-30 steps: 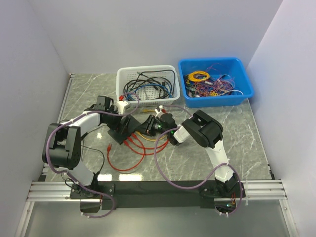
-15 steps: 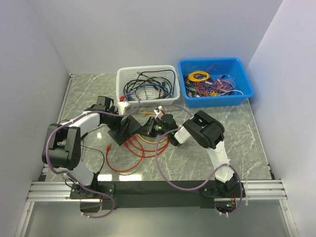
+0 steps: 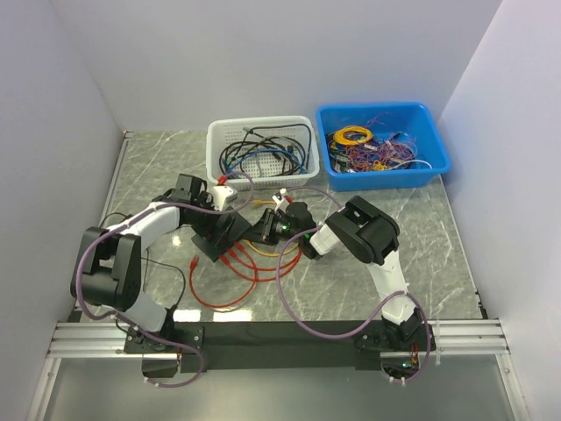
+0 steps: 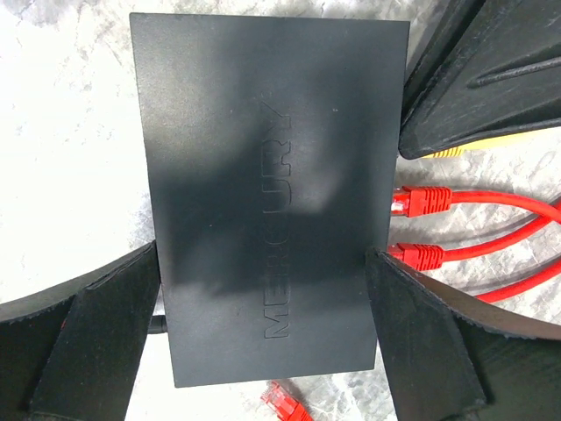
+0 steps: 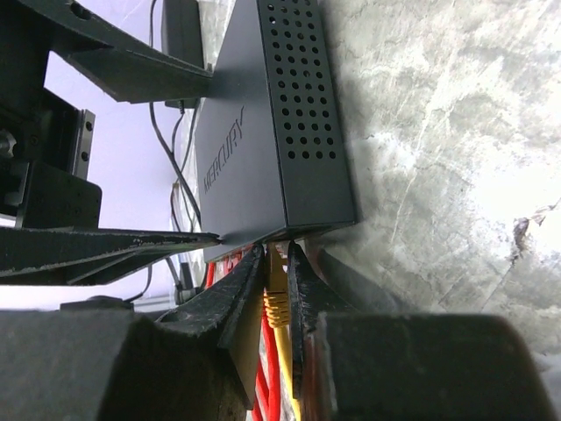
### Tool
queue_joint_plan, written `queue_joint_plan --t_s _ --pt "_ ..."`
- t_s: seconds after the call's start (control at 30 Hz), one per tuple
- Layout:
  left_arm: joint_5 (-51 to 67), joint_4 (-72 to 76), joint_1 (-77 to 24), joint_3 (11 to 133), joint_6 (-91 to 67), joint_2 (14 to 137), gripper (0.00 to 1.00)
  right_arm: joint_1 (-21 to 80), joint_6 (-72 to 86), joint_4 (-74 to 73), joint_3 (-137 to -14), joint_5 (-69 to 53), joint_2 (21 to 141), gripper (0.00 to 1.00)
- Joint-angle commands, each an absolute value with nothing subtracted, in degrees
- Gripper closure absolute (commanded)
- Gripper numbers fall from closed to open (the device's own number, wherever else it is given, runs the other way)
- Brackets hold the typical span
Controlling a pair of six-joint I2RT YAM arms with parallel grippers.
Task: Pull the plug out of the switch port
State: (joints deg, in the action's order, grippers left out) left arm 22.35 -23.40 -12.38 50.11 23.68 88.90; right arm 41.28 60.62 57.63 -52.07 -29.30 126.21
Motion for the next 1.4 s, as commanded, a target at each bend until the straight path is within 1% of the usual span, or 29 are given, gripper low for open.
queue_joint_plan --t_s 0.0,0.13,0.27,0.33,0.5,0.7,0.93,0.97,1.03,1.13,1.2,1.27,1.37 --pt "25.9 -29.2 -17.0 48.6 25.4 87.9 0.01 41.6 60.8 49.4 -50.7 -29.4 127.6 1.00" --pt "28.0 -29.4 -18.5 49.8 25.0 86.0 0.01 41.5 59.6 47.1 -51.1 -29.2 126.5 1.00" --pt "25.4 -26.4 -20.8 48.8 24.1 86.4 0.01 41.5 58.8 43.3 -52.3 -28.7 125.8 1.00" --pt "26.1 -25.9 -20.9 49.2 23.7 87.4 0.01 41.4 58.9 42.9 -52.5 -28.7 125.5 1.00" --pt "31.1 -28.6 -20.9 51.1 24.7 85.4 0.01 41.6 60.8 41.7 -53.8 -29.4 126.0 1.00" --pt "31.7 -31.3 -20.9 52.8 25.1 81.0 0.01 41.5 62.5 41.3 -54.6 -28.7 126.7 1.00" --pt "22.2 -25.0 -20.7 52.9 19.0 77.9 0.01 41.4 61.2 38.8 -54.4 -26.8 124.6 1.00" --pt "17.6 -24.1 -20.6 52.8 18.1 78.3 0.01 41.4 61.1 38.5 -54.7 -26.9 124.5 1.00" --pt "14.2 -22.7 -20.3 53.1 16.7 79.3 0.01 41.4 60.8 38.1 -54.8 -26.9 124.3 1.00" --pt "15.6 -23.3 -19.2 53.0 17.0 80.2 0.01 41.4 60.7 38.0 -54.7 -26.4 123.7 1.00" --pt "17.8 -24.2 -20.5 51.8 17.8 79.2 0.01 41.5 61.1 38.3 -54.2 -26.1 123.5 1.00" --pt "17.1 -23.7 -23.4 49.9 18.6 78.1 0.01 41.5 61.5 38.8 -54.1 -26.1 123.6 1.00" --pt "12.8 -21.7 -26.5 45.6 20.0 78.0 0.01 41.5 61.4 38.7 -54.4 -26.0 123.7 1.00"
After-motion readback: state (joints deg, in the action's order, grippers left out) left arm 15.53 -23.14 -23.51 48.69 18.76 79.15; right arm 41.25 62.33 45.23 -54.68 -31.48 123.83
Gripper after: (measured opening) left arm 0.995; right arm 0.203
